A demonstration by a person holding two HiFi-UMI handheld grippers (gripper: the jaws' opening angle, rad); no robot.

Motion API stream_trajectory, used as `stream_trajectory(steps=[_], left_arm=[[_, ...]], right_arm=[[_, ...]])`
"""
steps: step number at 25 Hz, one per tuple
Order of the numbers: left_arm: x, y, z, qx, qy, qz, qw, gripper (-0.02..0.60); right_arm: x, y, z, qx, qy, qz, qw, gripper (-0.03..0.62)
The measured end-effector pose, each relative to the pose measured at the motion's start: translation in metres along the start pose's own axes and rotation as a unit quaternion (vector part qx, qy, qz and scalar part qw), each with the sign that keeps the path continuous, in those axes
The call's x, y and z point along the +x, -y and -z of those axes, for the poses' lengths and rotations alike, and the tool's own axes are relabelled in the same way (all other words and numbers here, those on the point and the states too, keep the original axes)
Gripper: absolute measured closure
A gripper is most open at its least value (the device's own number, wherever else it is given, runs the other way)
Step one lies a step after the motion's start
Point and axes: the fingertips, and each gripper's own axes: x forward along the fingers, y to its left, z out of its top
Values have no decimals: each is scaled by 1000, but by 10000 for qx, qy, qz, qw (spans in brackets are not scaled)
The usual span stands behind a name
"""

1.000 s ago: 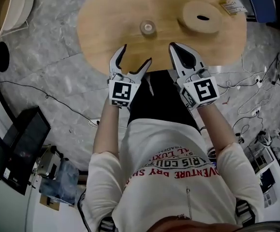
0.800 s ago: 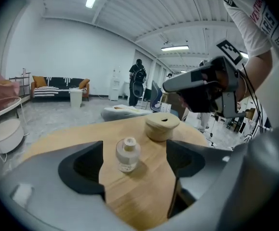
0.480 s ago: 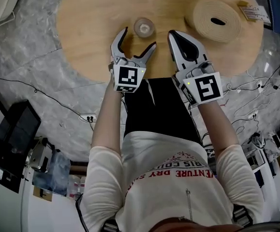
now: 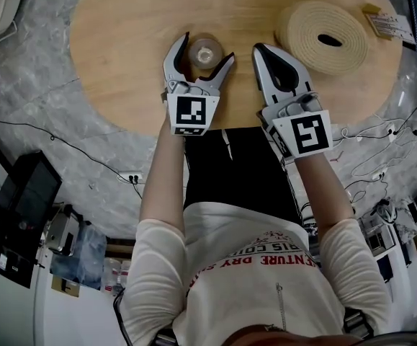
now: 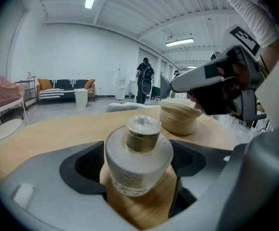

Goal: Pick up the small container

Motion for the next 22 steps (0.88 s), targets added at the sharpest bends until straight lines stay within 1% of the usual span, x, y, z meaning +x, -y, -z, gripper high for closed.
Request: stream_trajectory(steps=[4,7,8,10,15,19,22], left_arm=[[8,0,12,272,-153,-244,9992,165],[10,0,16,428,-249,-373,9981,210],[10,-1,16,420,-246,-411,9980,241],[9,-3,15,390,-237,-448,9980,242],[11,-3,15,416,-230,-398,9981,244],[7,3,18,431,-396,-222,9980,244],[-4,7,7,358,-399,-101,9985,244]], right_arm=[[2,9,1,137,49,24,9999,599],[2,13,3,137,66,28,9999,598],[2,13,4,145,55,33,9999,598],[1,12,8,175,18,37,9998,598],[-5,10,14,155,-75,17,9998,598],[-11,8,16,182,-163,24,9997,598],[-17,4,8,51,-202,25,9998,599]])
